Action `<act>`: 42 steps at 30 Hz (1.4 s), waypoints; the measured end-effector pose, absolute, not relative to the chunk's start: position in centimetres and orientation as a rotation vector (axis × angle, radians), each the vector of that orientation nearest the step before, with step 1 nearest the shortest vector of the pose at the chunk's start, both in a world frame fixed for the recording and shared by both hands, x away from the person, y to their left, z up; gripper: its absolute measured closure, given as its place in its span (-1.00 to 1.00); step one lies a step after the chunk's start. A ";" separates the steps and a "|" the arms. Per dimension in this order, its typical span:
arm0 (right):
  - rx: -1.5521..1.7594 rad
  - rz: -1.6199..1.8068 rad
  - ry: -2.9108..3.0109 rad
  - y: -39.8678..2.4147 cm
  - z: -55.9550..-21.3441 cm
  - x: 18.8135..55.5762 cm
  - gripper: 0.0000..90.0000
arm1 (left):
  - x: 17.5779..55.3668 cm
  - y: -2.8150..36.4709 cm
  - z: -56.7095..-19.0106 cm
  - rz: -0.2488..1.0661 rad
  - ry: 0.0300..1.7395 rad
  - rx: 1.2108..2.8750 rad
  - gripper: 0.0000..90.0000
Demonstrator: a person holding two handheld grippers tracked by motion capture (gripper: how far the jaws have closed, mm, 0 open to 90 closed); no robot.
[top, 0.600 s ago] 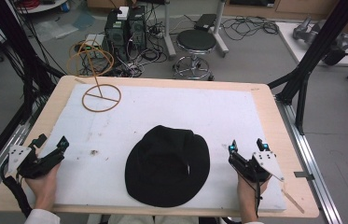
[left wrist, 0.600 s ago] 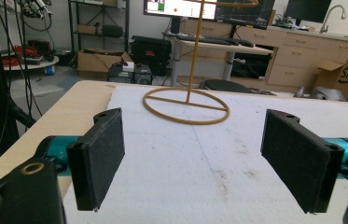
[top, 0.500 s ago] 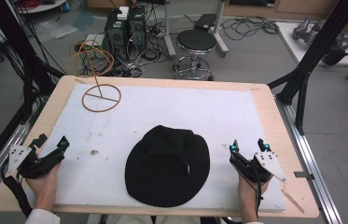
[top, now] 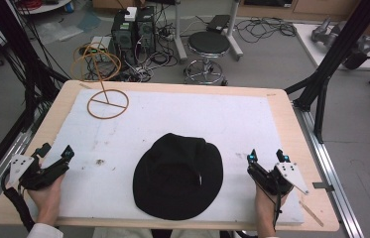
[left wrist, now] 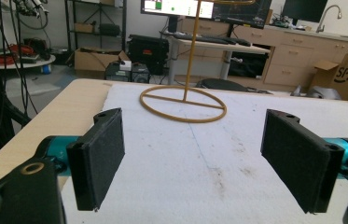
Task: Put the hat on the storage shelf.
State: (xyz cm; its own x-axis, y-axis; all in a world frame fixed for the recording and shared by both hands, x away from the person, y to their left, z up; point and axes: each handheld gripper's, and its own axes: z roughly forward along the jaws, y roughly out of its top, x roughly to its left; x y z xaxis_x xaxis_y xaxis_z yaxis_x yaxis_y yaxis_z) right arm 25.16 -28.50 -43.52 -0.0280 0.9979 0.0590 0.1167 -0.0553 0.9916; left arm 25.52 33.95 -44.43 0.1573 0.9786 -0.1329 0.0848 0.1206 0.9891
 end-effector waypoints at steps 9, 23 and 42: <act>1.333 1.231 1.295 -28.5 -43.6 25.1 -0.67 | 25.4 33.9 -44.4 0.957 1.197 1.237 -0.51; 1.275 1.346 1.358 -27.5 -43.1 25.3 -0.59 | 25.5 33.8 -44.4 0.938 1.193 1.232 -0.51; 1.201 1.542 1.553 -25.9 -41.4 26.0 -0.64 | 25.7 33.9 -44.5 0.932 1.195 1.252 -0.51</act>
State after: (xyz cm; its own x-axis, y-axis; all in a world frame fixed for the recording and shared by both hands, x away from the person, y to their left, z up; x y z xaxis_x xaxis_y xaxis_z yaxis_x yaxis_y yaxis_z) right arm 25.96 -25.93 -41.43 -0.3828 0.9097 0.1610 0.1675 -0.1030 0.9805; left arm 25.72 33.88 -44.50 0.1770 0.9738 -0.1430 0.0987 0.1270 0.9870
